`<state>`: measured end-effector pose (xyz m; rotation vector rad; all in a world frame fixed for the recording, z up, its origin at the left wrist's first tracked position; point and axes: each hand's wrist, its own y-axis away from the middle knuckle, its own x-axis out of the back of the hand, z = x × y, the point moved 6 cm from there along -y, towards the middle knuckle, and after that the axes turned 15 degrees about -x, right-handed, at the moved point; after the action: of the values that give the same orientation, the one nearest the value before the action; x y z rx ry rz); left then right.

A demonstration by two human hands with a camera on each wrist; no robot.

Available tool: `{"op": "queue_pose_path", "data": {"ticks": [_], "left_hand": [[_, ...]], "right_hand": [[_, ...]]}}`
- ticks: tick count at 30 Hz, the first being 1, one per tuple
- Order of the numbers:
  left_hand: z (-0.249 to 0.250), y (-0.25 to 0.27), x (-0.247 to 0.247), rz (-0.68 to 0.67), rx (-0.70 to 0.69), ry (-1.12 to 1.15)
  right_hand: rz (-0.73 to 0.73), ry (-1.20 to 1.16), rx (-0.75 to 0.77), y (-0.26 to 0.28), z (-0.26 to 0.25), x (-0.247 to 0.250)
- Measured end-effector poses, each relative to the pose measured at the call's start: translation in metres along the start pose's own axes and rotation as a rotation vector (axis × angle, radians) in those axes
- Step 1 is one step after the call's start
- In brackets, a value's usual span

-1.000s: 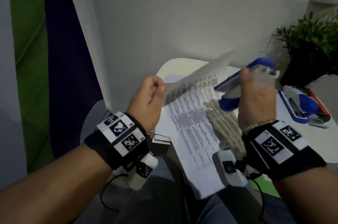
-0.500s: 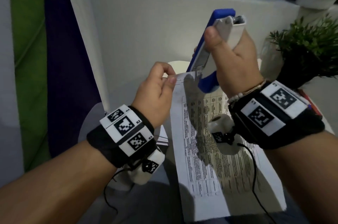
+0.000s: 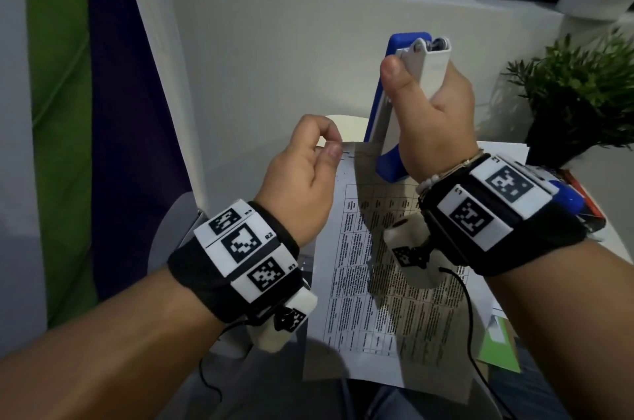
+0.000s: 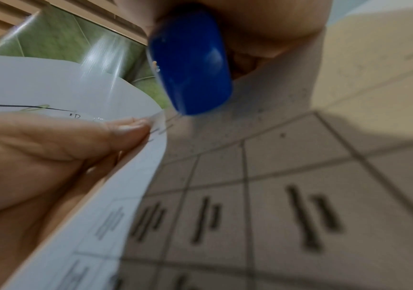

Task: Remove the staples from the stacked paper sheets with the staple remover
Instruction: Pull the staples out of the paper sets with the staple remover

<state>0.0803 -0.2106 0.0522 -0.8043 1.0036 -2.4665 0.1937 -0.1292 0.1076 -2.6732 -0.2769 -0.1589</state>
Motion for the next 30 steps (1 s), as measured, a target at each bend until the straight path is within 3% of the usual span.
{"op": "queue_pose_path", "data": {"ticks": [7,11,14,21,25,30], "left_hand": [[0.007,0.002,-0.003,-0.032,-0.009,0.018],[-0.001,0.004,-0.009,-0.097,0.121,0.129],[-0.012,0.002,-0.006,-0.081,0.173,0.065],[-0.065,-0.001,0.024,0.098,0.414,-0.136],[-0.078,-0.002,0.04,0.183,0.491,-0.211],[-0.063,0.002,0.028,0.067,0.301,-0.267]], "right_hand": [[0.004,-0.082,-0.018,0.0,0.0,0.0],[0.0,-0.09,-0.058,0.0,0.003,0.003],[-0.024,-0.127,-0.125,0.003,0.005,0.006],[0.363,-0.359,-0.034,0.01,-0.005,0.058],[0.309,-0.151,-0.126,0.014,0.019,0.063],[0.224,0.158,-0.42,0.031,0.083,0.058]]}}
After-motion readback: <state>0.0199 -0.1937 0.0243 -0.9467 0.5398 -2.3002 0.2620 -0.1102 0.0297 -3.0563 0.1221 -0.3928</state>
